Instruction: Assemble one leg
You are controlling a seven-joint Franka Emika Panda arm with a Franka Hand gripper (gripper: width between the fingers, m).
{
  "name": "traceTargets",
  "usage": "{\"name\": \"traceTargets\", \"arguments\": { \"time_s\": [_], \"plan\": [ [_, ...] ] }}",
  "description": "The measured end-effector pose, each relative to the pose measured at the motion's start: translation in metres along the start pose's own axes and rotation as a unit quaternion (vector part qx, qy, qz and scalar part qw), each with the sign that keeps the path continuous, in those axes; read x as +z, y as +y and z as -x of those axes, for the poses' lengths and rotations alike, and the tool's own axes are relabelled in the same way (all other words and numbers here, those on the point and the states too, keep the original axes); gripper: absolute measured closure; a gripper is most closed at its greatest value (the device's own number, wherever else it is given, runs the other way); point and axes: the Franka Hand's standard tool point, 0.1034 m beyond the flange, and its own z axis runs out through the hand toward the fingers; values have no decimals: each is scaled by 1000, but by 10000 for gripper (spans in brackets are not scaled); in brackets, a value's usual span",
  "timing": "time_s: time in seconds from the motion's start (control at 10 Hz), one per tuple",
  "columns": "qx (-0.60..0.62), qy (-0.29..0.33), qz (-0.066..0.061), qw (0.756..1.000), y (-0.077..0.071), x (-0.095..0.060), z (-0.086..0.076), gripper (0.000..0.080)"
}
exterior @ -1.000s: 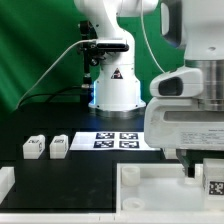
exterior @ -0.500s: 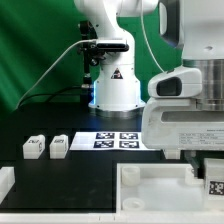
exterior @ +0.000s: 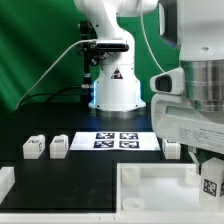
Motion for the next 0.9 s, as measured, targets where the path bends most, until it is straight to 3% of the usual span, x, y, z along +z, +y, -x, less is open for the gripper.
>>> {"name": "traceTargets", "arguments": {
  "time_s": [0.2,0.4,0.7,0.9],
  "plan": [
    [188,-14,-13,982,-1,1,1,506],
    [312,-25,-23,949,-1,2,1,506],
    [415,-29,-26,909,0,2,1,506],
    [420,-23,-25,907,0,2,0,506]
  ]
}}
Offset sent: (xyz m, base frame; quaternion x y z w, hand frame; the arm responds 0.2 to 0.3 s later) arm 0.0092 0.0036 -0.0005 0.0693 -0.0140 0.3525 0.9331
